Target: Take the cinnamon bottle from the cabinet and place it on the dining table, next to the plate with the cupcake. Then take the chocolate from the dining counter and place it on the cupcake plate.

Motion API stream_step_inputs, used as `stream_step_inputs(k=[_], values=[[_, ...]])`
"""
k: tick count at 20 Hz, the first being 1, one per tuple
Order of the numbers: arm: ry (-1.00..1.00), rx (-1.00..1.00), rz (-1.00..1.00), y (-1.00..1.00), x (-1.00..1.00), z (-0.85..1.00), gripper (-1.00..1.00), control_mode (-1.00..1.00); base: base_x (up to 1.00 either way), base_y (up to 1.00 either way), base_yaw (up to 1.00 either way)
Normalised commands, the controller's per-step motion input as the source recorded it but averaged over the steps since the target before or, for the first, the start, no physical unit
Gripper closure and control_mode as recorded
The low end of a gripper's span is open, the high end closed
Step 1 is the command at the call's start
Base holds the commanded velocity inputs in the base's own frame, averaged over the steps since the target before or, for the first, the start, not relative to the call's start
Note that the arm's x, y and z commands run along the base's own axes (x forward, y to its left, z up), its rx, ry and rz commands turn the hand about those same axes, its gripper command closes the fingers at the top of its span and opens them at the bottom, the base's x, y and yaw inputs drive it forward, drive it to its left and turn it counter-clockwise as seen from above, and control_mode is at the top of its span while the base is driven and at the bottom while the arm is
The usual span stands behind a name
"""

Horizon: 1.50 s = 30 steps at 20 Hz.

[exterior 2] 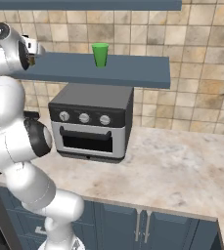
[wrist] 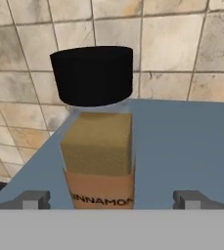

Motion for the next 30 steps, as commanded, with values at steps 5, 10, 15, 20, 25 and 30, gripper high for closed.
stream_step_inputs(k=[5, 10, 15, 20, 25, 30], values=[[-0.02, -0.01, 0.00, 0.02, 0.22, -0.05, -1.00, -1.00, 0.00, 0.00, 0.00], [0.00, 0.00, 0.02, 0.01, 0.12, -0.18, -1.00, -1.00, 0.00, 0.00, 0.00], [-0.06, 0.00, 0.05, 0.00, 0.15, -0.11, 1.00, -1.00, 0.00, 0.00, 0.00], [-0.07, 0.00, 0.05, 0.01, -0.02, 0.00, 1.00, -1.00, 0.00, 0.00, 0.00], [-0.08, 0.00, 0.11, 0.00, -0.30, 0.06, 1.00, -1.00, 0.00, 0.00, 0.00], [-0.08, 0.00, 0.13, -0.02, -0.68, 0.20, 1.00, -1.00, 0.00, 0.00, 0.00]])
